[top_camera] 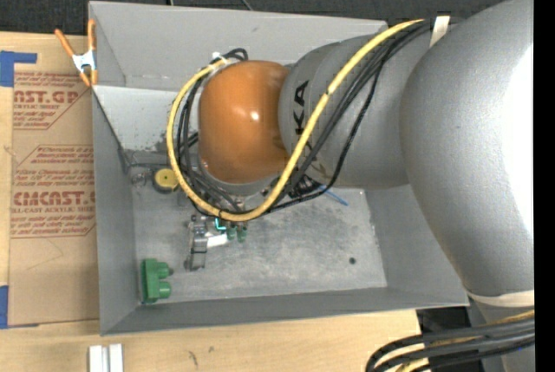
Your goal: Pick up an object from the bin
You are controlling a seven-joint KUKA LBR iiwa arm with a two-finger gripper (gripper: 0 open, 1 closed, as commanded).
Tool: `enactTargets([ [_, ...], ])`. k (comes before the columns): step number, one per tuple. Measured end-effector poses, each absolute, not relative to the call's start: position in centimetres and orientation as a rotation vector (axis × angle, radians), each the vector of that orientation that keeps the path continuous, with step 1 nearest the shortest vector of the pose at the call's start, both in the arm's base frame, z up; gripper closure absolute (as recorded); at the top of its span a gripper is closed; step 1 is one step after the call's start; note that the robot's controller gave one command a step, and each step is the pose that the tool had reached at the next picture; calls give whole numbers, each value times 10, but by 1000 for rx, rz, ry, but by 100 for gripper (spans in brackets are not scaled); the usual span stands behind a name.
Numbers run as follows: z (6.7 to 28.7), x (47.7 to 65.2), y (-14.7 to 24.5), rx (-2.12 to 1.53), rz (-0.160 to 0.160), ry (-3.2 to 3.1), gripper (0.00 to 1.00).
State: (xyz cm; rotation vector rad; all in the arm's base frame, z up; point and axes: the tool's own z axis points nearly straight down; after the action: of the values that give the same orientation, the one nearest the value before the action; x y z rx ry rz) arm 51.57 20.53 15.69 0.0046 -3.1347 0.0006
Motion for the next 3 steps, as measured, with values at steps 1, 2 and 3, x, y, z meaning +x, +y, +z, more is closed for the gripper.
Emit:
enactTargets([
  [1, 68, 560, 140, 403, 2, -3113, 0],
  [2, 70, 584, 133, 500, -1, -3105, 0],
  [3, 70, 584, 134, 500, -4, -3104, 100],
])
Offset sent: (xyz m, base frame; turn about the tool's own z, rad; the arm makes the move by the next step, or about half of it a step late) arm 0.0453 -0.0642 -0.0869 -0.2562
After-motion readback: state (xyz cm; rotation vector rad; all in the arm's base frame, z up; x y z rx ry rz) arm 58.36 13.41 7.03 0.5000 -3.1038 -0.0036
